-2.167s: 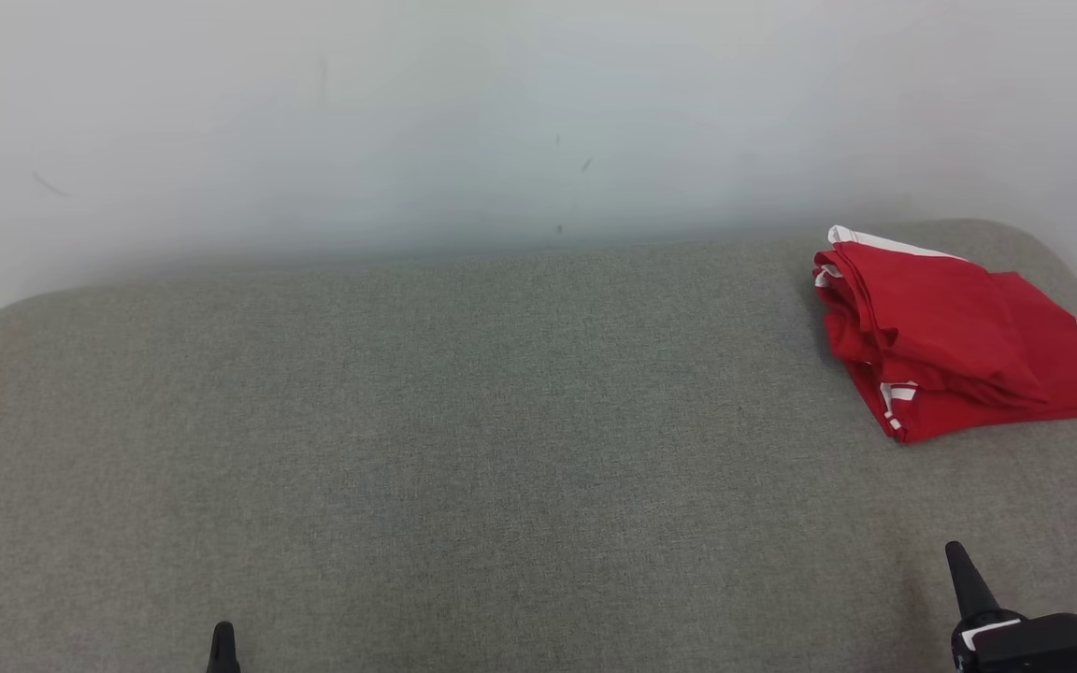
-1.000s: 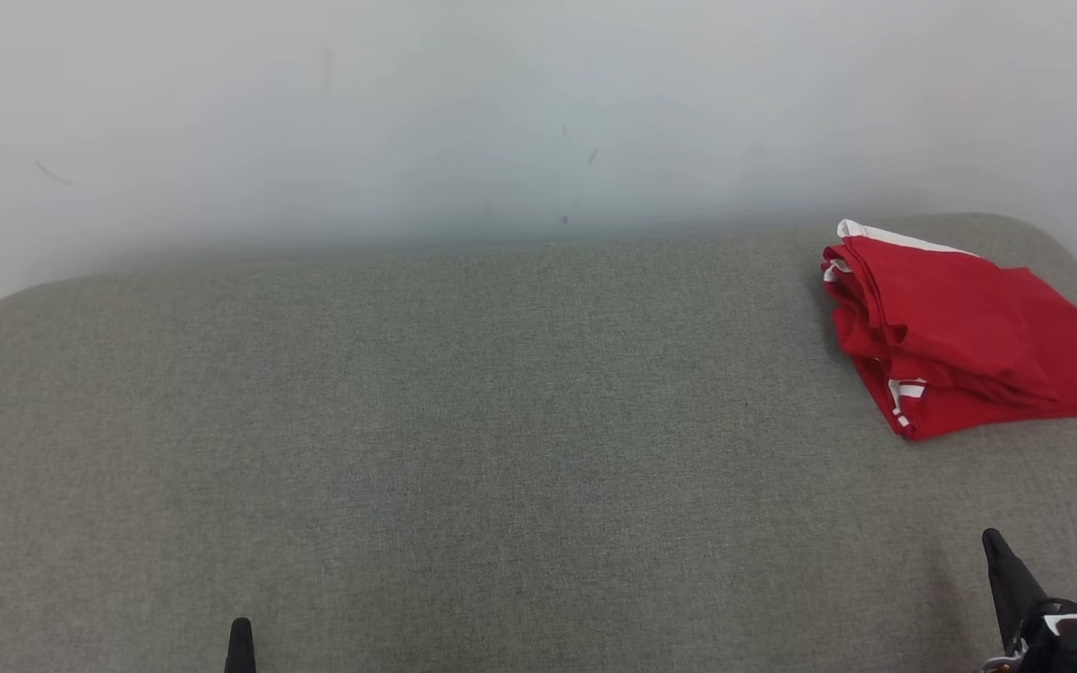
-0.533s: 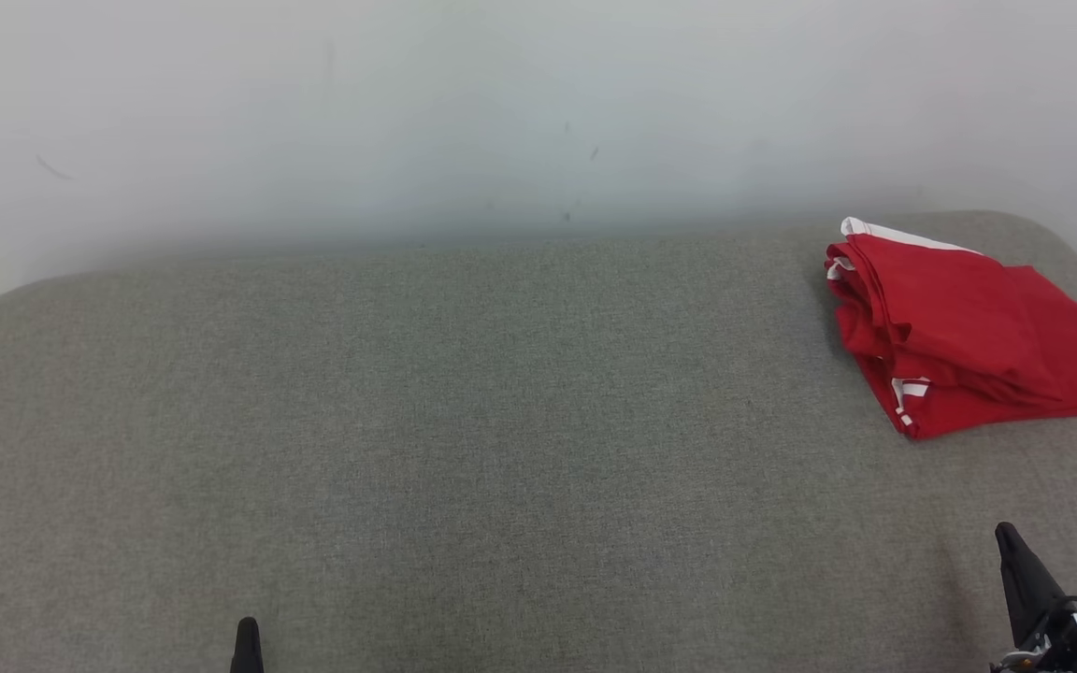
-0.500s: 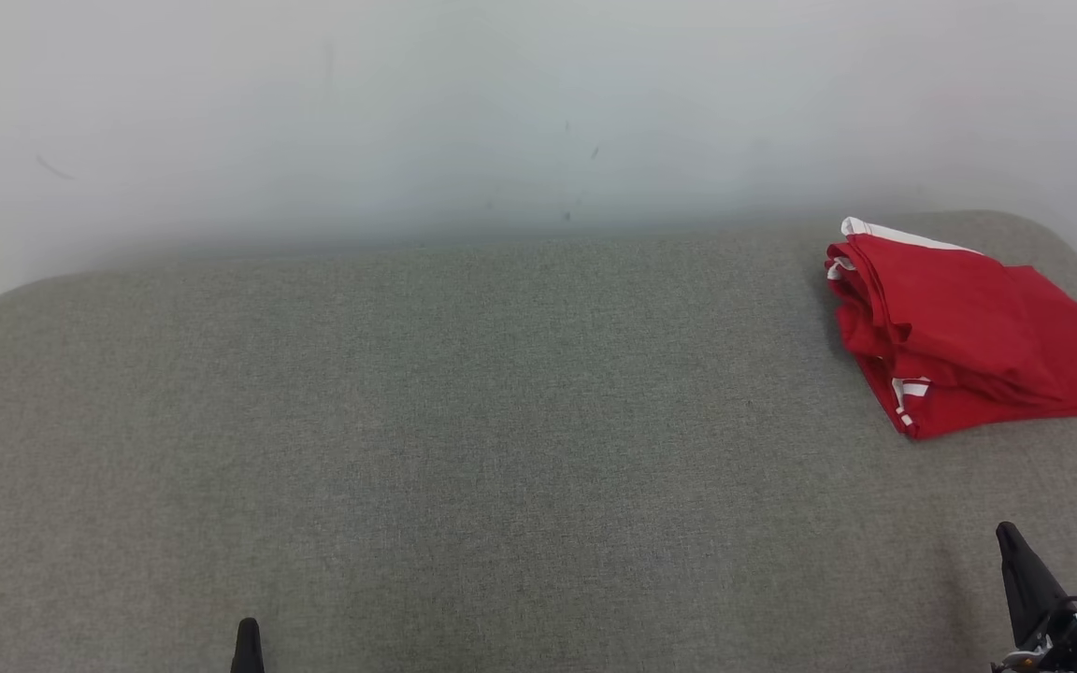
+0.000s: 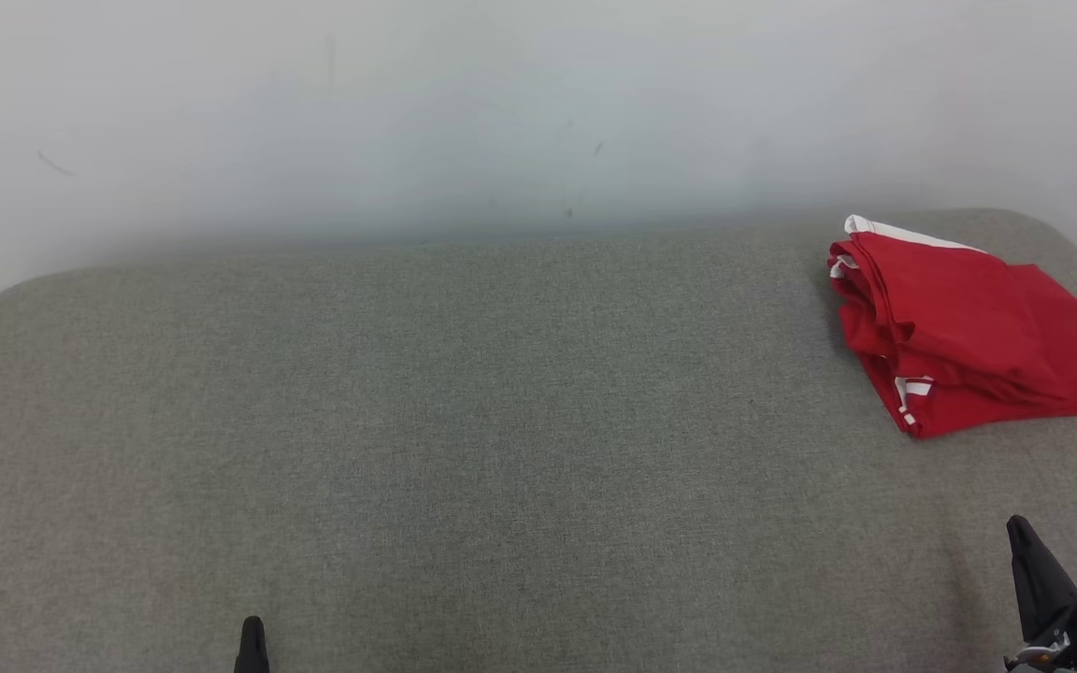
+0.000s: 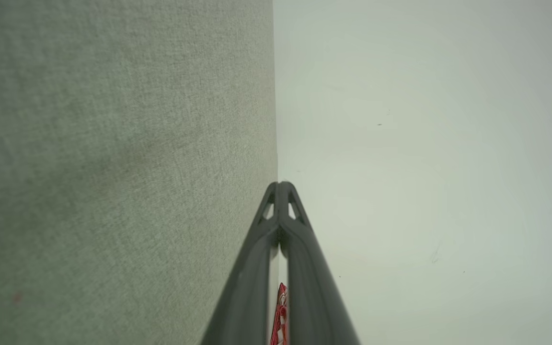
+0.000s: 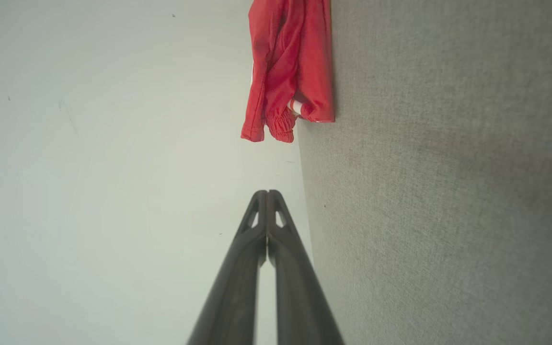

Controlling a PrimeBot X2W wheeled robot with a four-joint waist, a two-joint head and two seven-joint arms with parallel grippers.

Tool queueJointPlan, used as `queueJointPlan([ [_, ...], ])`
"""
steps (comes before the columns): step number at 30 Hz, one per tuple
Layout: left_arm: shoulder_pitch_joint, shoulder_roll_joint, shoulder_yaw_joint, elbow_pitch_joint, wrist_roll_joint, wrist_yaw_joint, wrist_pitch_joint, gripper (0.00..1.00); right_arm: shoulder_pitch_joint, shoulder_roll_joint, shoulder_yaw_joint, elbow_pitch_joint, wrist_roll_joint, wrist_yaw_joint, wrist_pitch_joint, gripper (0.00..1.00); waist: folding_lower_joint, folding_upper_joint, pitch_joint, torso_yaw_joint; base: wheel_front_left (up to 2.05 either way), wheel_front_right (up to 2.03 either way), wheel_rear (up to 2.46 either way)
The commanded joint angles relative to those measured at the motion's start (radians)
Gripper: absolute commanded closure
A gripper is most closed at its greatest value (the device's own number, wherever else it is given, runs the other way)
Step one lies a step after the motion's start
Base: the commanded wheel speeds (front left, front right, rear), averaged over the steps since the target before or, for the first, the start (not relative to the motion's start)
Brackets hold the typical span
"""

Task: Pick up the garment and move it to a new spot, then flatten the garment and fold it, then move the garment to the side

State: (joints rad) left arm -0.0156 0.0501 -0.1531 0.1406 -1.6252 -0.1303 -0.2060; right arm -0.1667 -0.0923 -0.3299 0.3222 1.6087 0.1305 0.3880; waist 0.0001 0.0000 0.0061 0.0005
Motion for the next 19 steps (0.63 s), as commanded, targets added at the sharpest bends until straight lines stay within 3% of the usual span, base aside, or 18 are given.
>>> queueJointPlan([
  [1,-0.003,0.000,0.000,0.003,-0.001,-0.003,0.003,1.00,-0.002,0.002,-0.003,0.001,0.001,0.000,0.004,1.00,-0.0001,0.0000,0.000,0.000,0.00,0.00,0.00],
  [19,-0.003,0.000,0.000,0.003,-0.001,-0.003,0.003,1.00,-0.004,0.009,-0.012,0.001,-0.009,0.000,0.010,1.00,-0.0001,0.0000,0.000,0.000,0.00,0.00,0.00],
])
